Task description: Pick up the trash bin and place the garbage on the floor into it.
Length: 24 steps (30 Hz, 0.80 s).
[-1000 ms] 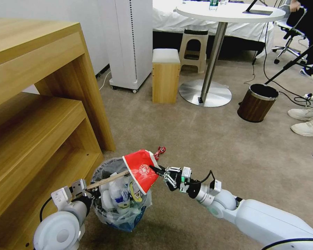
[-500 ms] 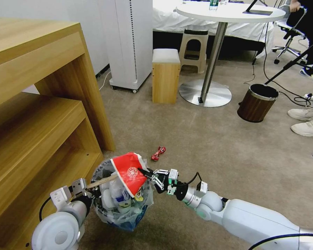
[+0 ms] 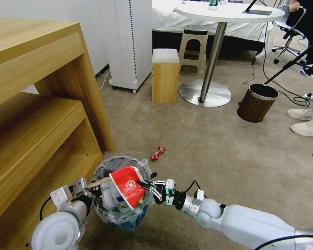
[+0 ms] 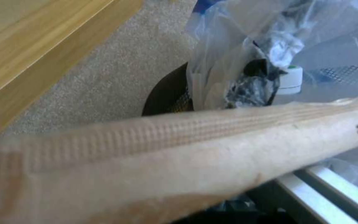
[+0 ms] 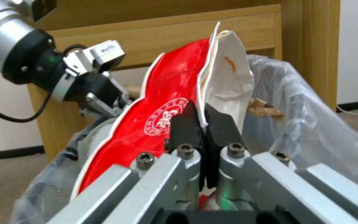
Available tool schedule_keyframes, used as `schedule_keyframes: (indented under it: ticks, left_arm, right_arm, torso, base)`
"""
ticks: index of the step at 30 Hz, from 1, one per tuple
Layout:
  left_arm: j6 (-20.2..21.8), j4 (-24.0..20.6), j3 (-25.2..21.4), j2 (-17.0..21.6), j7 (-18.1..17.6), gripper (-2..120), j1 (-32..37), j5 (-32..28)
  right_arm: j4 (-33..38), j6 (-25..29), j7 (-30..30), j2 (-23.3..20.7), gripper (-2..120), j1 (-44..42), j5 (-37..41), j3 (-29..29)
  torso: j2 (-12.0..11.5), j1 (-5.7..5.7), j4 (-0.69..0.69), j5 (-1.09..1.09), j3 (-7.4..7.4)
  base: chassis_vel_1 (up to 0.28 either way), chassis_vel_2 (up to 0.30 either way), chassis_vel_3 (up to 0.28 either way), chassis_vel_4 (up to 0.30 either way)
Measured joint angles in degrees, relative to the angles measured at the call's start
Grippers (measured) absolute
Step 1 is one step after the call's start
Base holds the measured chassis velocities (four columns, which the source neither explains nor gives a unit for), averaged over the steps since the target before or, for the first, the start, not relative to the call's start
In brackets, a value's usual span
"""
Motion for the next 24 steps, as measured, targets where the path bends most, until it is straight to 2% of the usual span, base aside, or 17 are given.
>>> schedule_keyframes:
  ticks: [3,4,5,8,10,11,14,16,18,19,20,23,24]
  left_arm:
    - [0.0,-0.1,0.0,0.0,0.0,0,0.1,0.0]
    - [0.0,-0.2,0.0,0.0,0.0,0,0.1,0.1]
    - [0.0,-0.2,0.0,0.0,0.0,0,0.1,0.1]
    - [0.0,-0.2,0.1,0.0,0.0,0,0.0,0.1]
    - [0.0,-0.2,0.1,0.0,0.0,0,0.0,0.1]
    - [0.0,-0.2,0.1,0.0,0.0,0,-0.1,0.1]
    - [0.0,-0.2,0.1,-0.1,0.0,0,-0.1,0.1]
    - [0.1,0.1,0.3,-0.4,0.2,0,0.1,0.4]
    - [0.1,0.2,0.3,-0.4,0.2,0,0.1,0.5]
    - [0.1,0.6,0.3,-0.5,0.3,0,0.1,0.7]
    - [0.1,0.6,0.3,-0.5,0.3,0,0.1,0.7]
    - [0.1,1.2,0.4,-0.5,0.3,0,0.0,0.8]
    - [0.1,1.2,0.4,-0.5,0.3,0,0.0,0.8]
  right_arm:
    - [-0.1,-0.1,0.1,0.0,0,0.0,0.0,0.1]
    - [0.0,-0.1,0.1,0.0,6,-0.2,-0.1,0.3]
    - [0.0,-0.1,0.1,0.0,6,-0.2,-0.1,0.3]
    - [0.5,-0.2,0.3,-0.2,21,-1.2,-0.3,1.1]
    - [0.8,-0.2,0.3,-0.3,22,-1.3,-0.2,1.2]
    - [1.3,-0.5,0.3,-0.6,32,-1.6,-0.1,1.4]
    - [1.8,-0.6,0.3,-0.9,39,-1.8,0.1,1.7]
    - [2.8,-0.7,0.5,-1.1,52,-2.0,0.1,2.2]
    - [3.0,-0.7,0.7,-1.1,53,-2.1,0.1,2.5]
    - [4.0,-0.7,1.3,-1.1,60,-2.4,0.1,3.6]
    - [4.0,-0.7,1.3,-1.1,60,-2.4,0.1,3.6]
    - [7.3,-0.9,2.8,-1.3,76,-3.6,0.2,7.2]
    - [7.3,-0.9,2.8,-1.3,76,-3.6,0.2,7.2]
  torso:
    - [0.0,0.00,0.00,0.00,0.00]
    - [0.0,0.00,-0.01,0.00,0.00]
    - [0.0,0.00,-0.01,0.00,0.00]
    - [0.0,0.00,-0.01,0.00,0.00]
    - [0.0,0.00,-0.01,0.00,0.00]
    - [0.0,0.00,-0.01,0.00,0.00]
    - [0.0,0.00,-0.01,0.00,0.00]
    - [0.0,0.00,-0.01,0.00,0.00]
    - [0.0,0.00,-0.01,0.00,0.00]
    - [0.0,0.00,-0.01,0.00,0.00]
    - [0.0,0.00,-0.01,0.00,0.00]
    - [0.0,0.00,0.00,0.00,0.00]
    - [0.0,0.00,0.00,0.00,0.00]
  base:
    - [0.000,0.000,0.000,0.000]
    - [0.000,0.000,0.000,0.000]
    - [0.000,0.000,0.000,0.000]
    - [0.000,0.000,0.000,0.000]
    - [0.000,0.000,0.000,0.000]
    - [0.000,0.000,0.000,0.000]
    - [0.000,0.000,0.000,0.000]
    - [0.000,0.000,0.000,0.000]
    - [0.000,0.000,0.000,0.000]
    - [0.000,0.000,0.000,0.000]
    - [0.000,0.000,0.000,0.000]
    - [0.000,0.000,0.000,0.000]
    - [0.000,0.000,0.000,0.000]
